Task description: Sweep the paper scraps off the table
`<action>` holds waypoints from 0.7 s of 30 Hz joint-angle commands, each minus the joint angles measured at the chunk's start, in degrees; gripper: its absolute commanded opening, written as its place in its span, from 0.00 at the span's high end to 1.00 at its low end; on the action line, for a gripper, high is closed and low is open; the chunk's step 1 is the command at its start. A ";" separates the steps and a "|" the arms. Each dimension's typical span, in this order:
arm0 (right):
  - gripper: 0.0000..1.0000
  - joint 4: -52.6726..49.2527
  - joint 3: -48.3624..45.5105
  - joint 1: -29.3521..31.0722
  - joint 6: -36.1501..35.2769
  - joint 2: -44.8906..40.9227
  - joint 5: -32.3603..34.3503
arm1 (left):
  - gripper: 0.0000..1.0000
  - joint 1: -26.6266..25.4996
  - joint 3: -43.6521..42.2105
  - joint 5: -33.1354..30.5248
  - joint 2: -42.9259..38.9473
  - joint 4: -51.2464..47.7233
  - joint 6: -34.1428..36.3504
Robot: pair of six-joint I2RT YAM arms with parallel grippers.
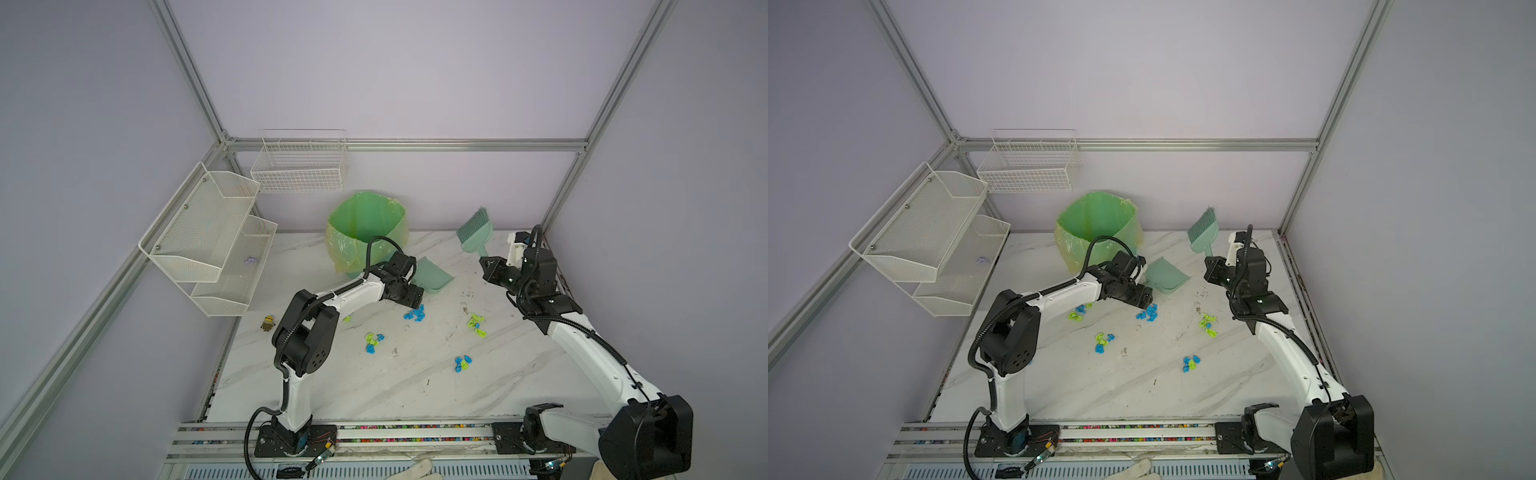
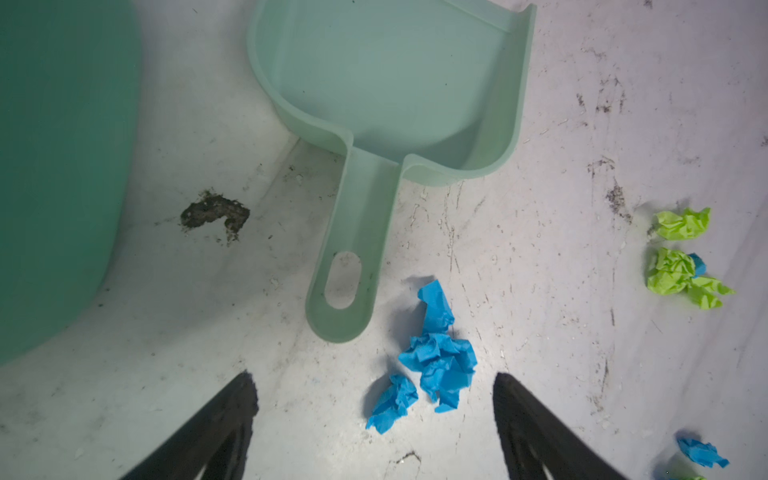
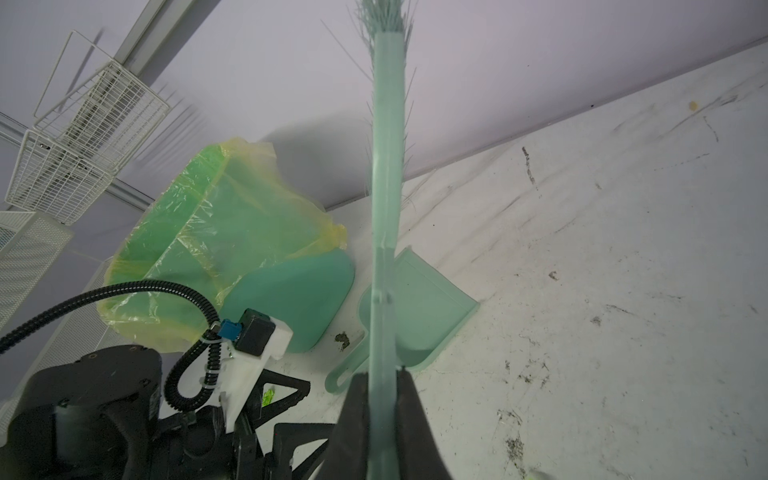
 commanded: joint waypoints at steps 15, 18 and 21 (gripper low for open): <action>1.00 1.73 0.51 -0.15 -1.62 -1.14 -1.15 | 0.15 -2.35 14.33 -7.00 8.50 -1.52 10.55; 1.00 1.80 0.82 -0.19 -1.64 -1.01 -1.43 | 0.16 -2.29 15.17 -8.24 9.46 -2.37 11.22; 1.00 1.80 0.87 -0.15 -1.52 -0.92 -1.52 | 0.16 -2.31 15.36 -8.80 9.33 -2.46 11.03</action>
